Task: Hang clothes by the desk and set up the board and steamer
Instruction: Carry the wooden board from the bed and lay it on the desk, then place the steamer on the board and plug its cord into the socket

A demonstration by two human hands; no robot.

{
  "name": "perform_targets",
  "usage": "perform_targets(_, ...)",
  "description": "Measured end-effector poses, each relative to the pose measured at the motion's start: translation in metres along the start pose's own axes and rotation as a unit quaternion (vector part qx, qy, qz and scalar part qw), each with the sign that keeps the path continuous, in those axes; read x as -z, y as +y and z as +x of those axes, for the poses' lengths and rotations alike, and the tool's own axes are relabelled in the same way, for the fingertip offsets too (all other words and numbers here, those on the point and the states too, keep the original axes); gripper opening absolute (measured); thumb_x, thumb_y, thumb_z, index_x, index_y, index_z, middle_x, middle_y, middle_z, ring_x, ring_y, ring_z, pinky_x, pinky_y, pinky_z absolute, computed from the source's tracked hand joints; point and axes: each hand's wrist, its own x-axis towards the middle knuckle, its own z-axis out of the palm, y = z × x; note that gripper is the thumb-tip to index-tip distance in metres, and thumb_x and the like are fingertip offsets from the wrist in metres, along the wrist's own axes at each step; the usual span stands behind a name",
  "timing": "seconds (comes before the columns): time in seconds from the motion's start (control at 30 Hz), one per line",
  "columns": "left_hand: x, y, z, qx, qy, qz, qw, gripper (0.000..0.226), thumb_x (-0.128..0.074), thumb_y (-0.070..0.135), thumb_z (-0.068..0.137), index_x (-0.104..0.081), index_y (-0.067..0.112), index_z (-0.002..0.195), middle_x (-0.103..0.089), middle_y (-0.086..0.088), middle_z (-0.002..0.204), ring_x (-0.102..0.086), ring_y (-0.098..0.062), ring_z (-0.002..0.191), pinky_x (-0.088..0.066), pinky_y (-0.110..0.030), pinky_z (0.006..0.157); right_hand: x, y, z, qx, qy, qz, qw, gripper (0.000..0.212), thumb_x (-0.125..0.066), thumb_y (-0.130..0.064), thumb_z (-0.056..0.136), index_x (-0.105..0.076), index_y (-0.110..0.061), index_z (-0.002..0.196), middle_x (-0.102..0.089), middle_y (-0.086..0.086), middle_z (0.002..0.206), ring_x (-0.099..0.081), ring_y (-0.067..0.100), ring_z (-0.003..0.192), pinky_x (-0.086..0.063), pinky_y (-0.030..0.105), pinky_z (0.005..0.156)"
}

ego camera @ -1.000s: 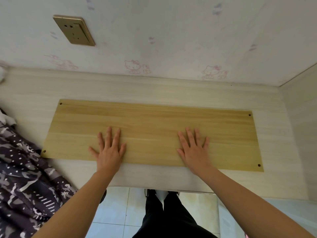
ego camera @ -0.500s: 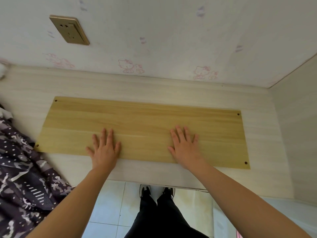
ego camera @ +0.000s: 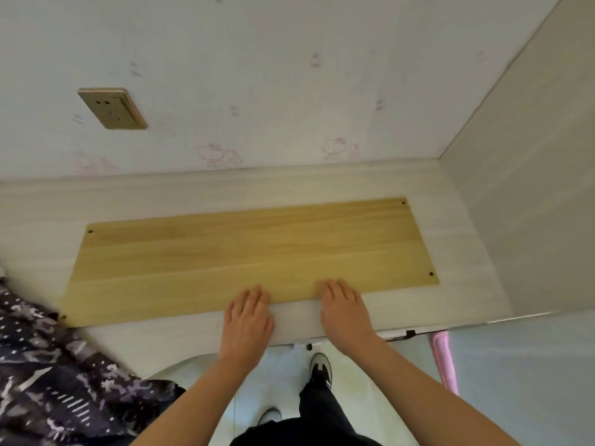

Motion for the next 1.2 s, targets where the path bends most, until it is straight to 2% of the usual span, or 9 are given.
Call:
perform_targets(0.17, -0.004, -0.015, -0.027, -0.076, 0.026, -0.002, 0.997, 0.039, -0.050, 0.024, 0.082, -0.067, 0.012, 0.115, -0.066, -0.005, 0.119, -0.061, -0.025, 0.112, -0.050, -0.042, 0.094, -0.019, -0.024, -0.047, -0.065, -0.003, 0.002, 0.998, 0.061, -0.039, -0.016, 0.098, -0.009, -0.008, 0.151, -0.014, 0.009, 0.158, -0.004, 0.029, 0.147, -0.010, 0.045, 0.118)
perform_targets(0.4, 0.004, -0.017, -0.065, -0.186, 0.037, -0.022, 0.982, 0.040, -0.039, 0.025, 0.085, -0.068, 0.010, 0.108, -0.069, -0.002, 0.100, -0.064, -0.025, 0.100, -0.056, -0.036, 0.080, -0.043, -0.054, -0.119, -0.144, 0.042, 0.042, 0.988, 0.057, -0.038, -0.028, 0.100, -0.016, -0.009, 0.149, -0.025, 0.010, 0.154, -0.012, 0.029, 0.146, -0.012, 0.044, 0.119)
perform_targets(0.57, 0.015, 0.010, -0.087, -0.278, 0.058, -0.044, 0.958, 0.040, -0.036, 0.025, 0.088, -0.068, 0.010, 0.108, -0.068, 0.000, 0.095, -0.062, -0.021, 0.095, -0.055, -0.032, 0.076, -0.049, -0.061, -0.173, -0.191, 0.114, 0.069, 0.973, 0.046, -0.037, -0.025, 0.100, -0.031, -0.008, 0.143, -0.040, 0.011, 0.144, -0.028, 0.029, 0.139, -0.020, 0.043, 0.117)
perform_targets(0.67, 0.012, 0.035, -0.097, -0.334, 0.073, -0.045, 0.939, 0.026, -0.055, 0.017, 0.088, -0.069, 0.011, 0.109, -0.068, 0.002, 0.095, -0.063, -0.020, 0.096, -0.055, -0.032, 0.074, -0.061, -0.058, -0.208, -0.229, 0.148, 0.079, 0.959, 0.042, -0.041, -0.024, 0.098, -0.041, -0.008, 0.136, -0.049, 0.011, 0.134, -0.039, 0.031, 0.130, -0.028, 0.043, 0.113)
perform_targets(0.73, 0.007, 0.052, -0.105, -0.368, 0.070, -0.049, 0.926, 0.026, -0.064, 0.013, 0.085, -0.068, 0.011, 0.111, -0.068, 0.002, 0.094, -0.063, -0.020, 0.097, -0.055, -0.033, 0.074, -0.070, -0.055, -0.234, -0.266, 0.170, 0.088, 0.945, 0.039, -0.049, -0.025, 0.094, -0.050, -0.008, 0.129, -0.058, 0.010, 0.123, -0.050, 0.031, 0.120, -0.037, 0.043, 0.107)
perform_targets(0.87, -0.003, 0.089, -0.130, -0.449, 0.066, -0.052, 0.890, 0.035, -0.041, 0.022, 0.088, -0.067, 0.012, 0.110, -0.065, 0.004, 0.090, -0.061, -0.018, 0.095, -0.054, -0.031, 0.072, -0.094, -0.045, -0.289, -0.332, 0.204, 0.078, 0.918, 0.037, -0.072, -0.028, 0.077, -0.066, -0.008, 0.107, -0.068, 0.006, 0.099, -0.065, 0.029, 0.097, -0.053, 0.039, 0.088)
perform_targets(0.93, -0.010, 0.108, -0.146, -0.485, 0.059, -0.044, 0.871, 0.033, -0.042, 0.020, 0.087, -0.067, 0.011, 0.107, -0.065, 0.003, 0.089, -0.061, -0.019, 0.093, -0.052, -0.031, 0.071, -0.107, -0.042, -0.319, -0.362, 0.210, 0.076, 0.905, 0.041, -0.076, -0.029, 0.072, -0.067, -0.009, 0.106, -0.070, 0.006, 0.098, -0.066, 0.029, 0.098, -0.053, 0.039, 0.088)
perform_targets(1.0, -0.020, 0.127, -0.165, -0.517, 0.049, -0.045, 0.853, 0.024, -0.057, 0.013, 0.085, -0.067, 0.010, 0.107, -0.066, 0.002, 0.089, -0.063, -0.020, 0.093, -0.052, -0.031, 0.070, -0.120, -0.039, -0.350, -0.396, 0.209, 0.073, 0.891, 0.044, -0.078, -0.029, 0.070, -0.066, -0.009, 0.107, -0.070, 0.006, 0.099, -0.066, 0.029, 0.101, -0.053, 0.040, 0.089)
perform_targets(1.2, -0.048, 0.189, -0.248, -0.587, -0.011, -0.050, 0.808, 0.035, -0.063, 0.015, 0.084, -0.062, 0.012, 0.120, -0.066, 0.003, 0.107, -0.061, -0.014, 0.101, -0.051, -0.028, 0.082, -0.161, -0.031, -0.454, -0.485, 0.210, 0.087, 0.845, 0.048, -0.079, -0.026, 0.067, -0.066, -0.009, 0.110, -0.071, 0.005, 0.104, -0.064, 0.028, 0.107, -0.052, 0.041, 0.089)
